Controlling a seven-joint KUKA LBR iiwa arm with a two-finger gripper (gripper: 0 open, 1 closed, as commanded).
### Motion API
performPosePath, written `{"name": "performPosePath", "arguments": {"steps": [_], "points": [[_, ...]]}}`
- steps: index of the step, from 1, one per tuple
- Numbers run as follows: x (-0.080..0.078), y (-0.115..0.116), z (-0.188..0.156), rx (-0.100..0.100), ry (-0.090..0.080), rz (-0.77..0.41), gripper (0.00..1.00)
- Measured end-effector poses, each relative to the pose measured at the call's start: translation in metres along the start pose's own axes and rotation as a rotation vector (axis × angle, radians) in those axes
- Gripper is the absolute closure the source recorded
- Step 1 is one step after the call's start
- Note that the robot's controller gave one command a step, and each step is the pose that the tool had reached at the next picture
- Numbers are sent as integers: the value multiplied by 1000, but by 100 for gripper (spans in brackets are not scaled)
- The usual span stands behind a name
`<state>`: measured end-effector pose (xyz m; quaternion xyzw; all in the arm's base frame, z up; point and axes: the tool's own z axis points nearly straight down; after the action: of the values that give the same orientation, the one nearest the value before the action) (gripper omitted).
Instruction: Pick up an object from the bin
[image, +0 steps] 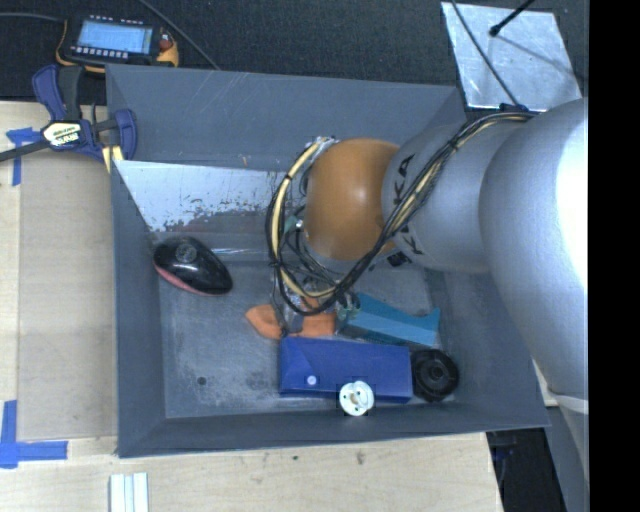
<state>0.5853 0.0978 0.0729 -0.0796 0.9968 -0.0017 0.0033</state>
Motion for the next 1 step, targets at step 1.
{"name": "performPosePath", "arguments": {"steps": [1], "points": [[-31, 6, -3, -4, 3, -64, 100]]}}
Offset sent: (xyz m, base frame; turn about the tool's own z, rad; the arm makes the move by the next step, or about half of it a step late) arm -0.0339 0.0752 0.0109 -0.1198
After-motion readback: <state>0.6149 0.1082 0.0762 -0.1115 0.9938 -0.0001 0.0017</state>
